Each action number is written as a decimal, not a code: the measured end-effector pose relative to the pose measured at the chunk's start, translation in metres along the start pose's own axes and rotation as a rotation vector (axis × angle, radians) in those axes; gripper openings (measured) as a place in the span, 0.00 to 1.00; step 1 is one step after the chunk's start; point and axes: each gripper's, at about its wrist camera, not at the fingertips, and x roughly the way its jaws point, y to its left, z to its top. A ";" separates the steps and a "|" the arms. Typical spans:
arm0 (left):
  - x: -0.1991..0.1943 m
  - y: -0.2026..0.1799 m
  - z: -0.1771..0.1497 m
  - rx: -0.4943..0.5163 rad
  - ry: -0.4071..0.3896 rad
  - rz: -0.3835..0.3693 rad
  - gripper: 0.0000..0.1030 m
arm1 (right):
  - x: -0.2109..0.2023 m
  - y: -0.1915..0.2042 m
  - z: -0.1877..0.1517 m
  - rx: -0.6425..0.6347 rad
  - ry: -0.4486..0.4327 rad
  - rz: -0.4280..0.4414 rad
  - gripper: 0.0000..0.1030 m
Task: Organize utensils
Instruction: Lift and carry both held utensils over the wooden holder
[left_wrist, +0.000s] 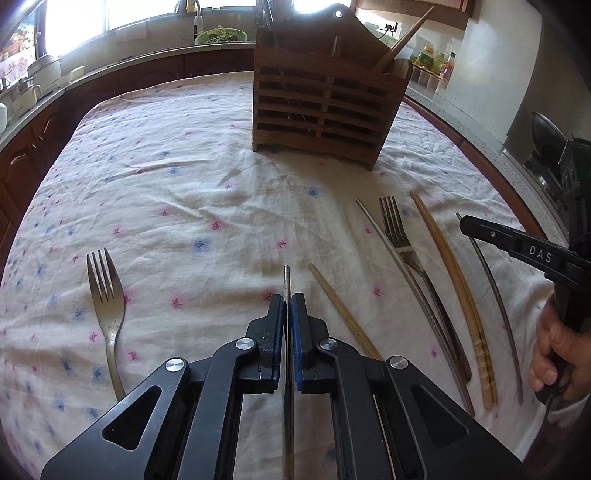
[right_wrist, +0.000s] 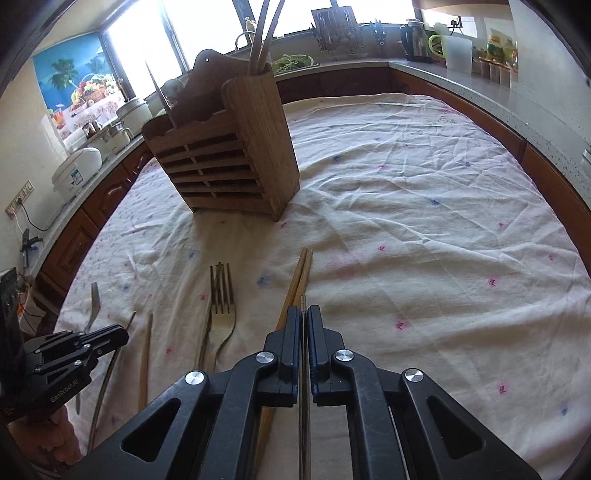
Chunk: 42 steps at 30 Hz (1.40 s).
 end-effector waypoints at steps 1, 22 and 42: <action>-0.005 0.001 0.001 -0.004 -0.010 -0.007 0.04 | -0.006 0.001 0.001 0.000 -0.011 0.006 0.04; -0.145 0.019 0.034 -0.074 -0.344 -0.128 0.04 | -0.132 0.031 0.044 -0.011 -0.310 0.141 0.04; -0.157 0.027 0.063 -0.081 -0.425 -0.126 0.04 | -0.140 0.035 0.072 -0.013 -0.383 0.155 0.04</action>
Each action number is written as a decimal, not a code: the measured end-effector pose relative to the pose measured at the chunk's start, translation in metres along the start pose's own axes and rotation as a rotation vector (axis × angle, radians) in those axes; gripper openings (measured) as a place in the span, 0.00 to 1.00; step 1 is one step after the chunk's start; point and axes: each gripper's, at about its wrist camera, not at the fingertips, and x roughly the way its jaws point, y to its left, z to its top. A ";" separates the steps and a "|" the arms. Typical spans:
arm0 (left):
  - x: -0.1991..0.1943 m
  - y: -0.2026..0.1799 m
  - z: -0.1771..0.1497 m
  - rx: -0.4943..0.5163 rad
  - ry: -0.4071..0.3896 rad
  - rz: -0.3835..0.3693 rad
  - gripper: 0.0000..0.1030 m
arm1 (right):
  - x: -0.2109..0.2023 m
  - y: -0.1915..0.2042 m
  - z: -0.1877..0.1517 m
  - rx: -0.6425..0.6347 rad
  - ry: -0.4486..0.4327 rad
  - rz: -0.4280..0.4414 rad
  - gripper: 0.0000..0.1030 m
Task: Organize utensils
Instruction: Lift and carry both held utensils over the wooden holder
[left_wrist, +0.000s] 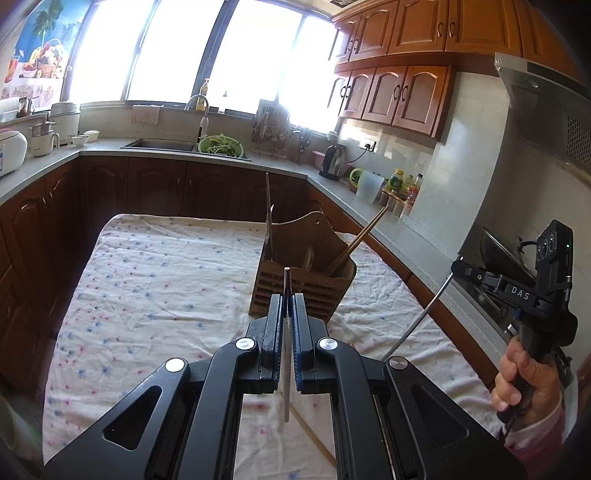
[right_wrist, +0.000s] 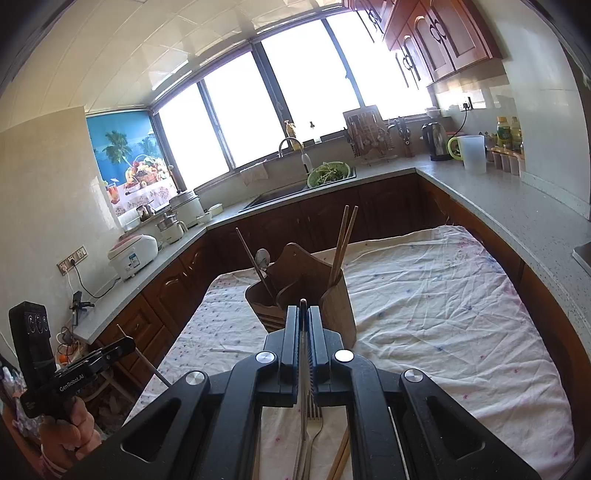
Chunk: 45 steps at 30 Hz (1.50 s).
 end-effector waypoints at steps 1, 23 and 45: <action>0.001 0.000 0.003 -0.002 -0.004 -0.001 0.04 | 0.001 0.000 0.002 0.001 -0.003 0.002 0.04; 0.054 0.003 0.138 -0.010 -0.249 0.016 0.04 | 0.042 0.005 0.112 -0.016 -0.198 -0.024 0.04; 0.169 0.021 0.080 -0.080 -0.078 0.108 0.04 | 0.125 -0.024 0.049 0.047 -0.044 -0.081 0.04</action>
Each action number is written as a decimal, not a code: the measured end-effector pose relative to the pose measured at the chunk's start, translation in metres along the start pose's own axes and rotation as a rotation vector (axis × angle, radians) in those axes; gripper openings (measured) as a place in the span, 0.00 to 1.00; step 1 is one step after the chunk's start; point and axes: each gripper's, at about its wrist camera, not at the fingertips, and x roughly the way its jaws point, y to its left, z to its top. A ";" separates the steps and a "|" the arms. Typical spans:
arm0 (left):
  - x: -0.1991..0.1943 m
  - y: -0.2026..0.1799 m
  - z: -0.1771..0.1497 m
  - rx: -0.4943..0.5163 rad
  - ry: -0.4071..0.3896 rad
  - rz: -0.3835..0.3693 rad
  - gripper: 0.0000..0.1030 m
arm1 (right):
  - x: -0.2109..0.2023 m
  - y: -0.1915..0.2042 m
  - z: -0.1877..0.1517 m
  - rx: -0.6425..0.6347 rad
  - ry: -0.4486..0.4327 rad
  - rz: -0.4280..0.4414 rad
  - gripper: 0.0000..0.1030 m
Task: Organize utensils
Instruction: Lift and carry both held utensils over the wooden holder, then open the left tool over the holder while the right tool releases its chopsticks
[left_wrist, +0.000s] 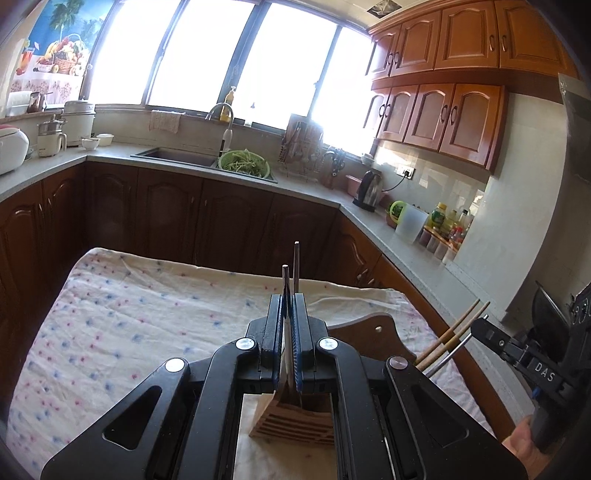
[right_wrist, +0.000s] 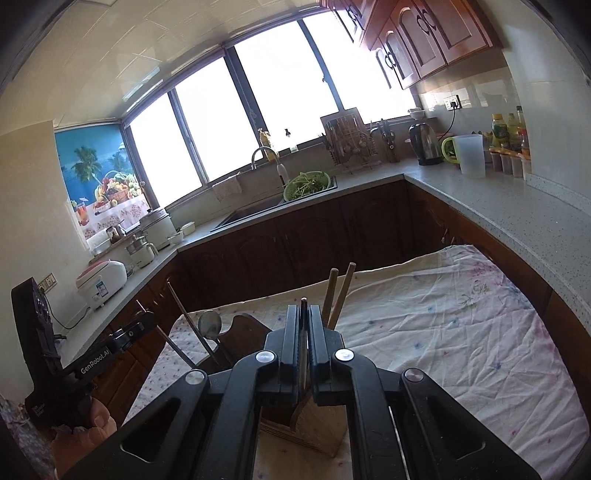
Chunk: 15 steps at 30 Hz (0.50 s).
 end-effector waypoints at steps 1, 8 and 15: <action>0.000 -0.001 -0.001 0.000 -0.004 0.006 0.04 | 0.001 -0.001 -0.001 0.001 0.006 -0.002 0.04; 0.000 -0.002 0.001 0.005 0.007 0.006 0.04 | 0.000 -0.003 0.001 0.010 0.011 -0.003 0.04; 0.003 0.001 0.001 -0.005 0.028 0.009 0.05 | 0.001 -0.002 0.002 0.006 0.019 0.000 0.09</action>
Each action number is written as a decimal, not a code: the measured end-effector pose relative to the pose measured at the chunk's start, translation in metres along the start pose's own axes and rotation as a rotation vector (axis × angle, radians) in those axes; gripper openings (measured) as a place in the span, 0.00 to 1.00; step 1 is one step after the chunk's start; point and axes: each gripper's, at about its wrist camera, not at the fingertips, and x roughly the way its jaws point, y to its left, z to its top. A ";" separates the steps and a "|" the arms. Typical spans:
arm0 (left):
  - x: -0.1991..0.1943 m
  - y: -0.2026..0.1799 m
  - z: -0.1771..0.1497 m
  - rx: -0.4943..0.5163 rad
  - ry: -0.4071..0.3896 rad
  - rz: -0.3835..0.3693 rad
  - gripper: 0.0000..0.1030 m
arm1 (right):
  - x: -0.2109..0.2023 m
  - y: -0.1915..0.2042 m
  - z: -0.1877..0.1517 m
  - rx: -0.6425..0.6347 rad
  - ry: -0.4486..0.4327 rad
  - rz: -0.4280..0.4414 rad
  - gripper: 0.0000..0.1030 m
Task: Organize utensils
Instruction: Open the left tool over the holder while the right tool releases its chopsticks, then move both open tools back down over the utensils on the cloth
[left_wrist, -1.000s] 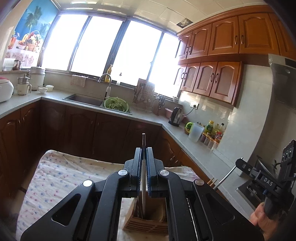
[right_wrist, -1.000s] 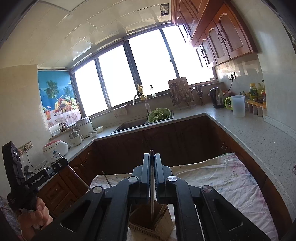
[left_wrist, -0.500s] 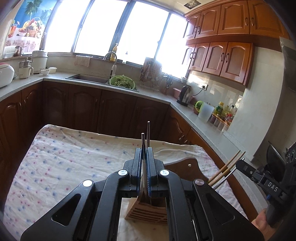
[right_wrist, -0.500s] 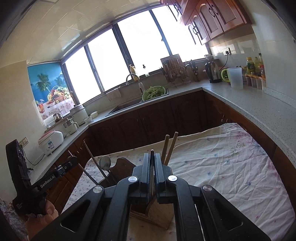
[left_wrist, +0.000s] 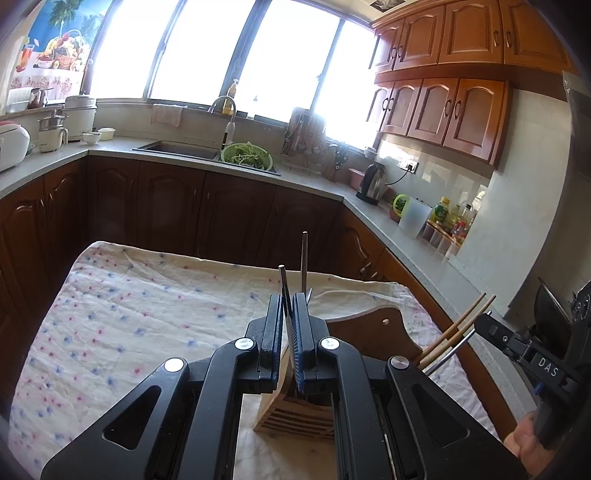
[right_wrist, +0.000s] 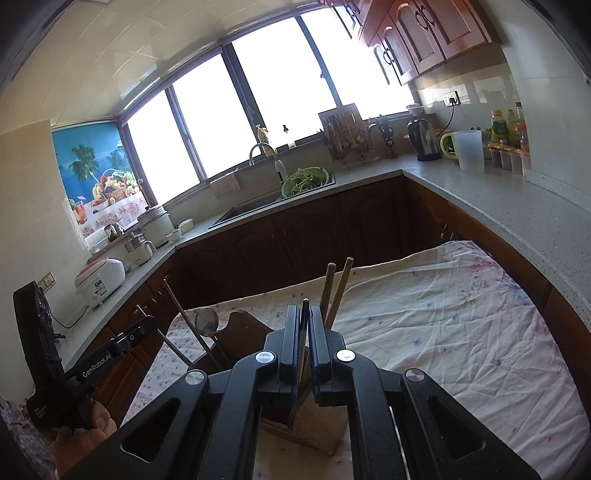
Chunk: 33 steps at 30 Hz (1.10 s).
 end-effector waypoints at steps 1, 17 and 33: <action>0.000 0.000 0.000 -0.001 0.004 -0.001 0.05 | 0.000 0.000 0.000 0.002 0.003 0.002 0.09; -0.043 0.007 -0.020 0.005 0.008 0.034 0.68 | -0.051 -0.017 -0.015 0.082 -0.085 0.047 0.86; -0.102 0.022 -0.109 -0.002 0.152 0.105 0.80 | -0.093 -0.034 -0.097 0.037 0.037 -0.013 0.96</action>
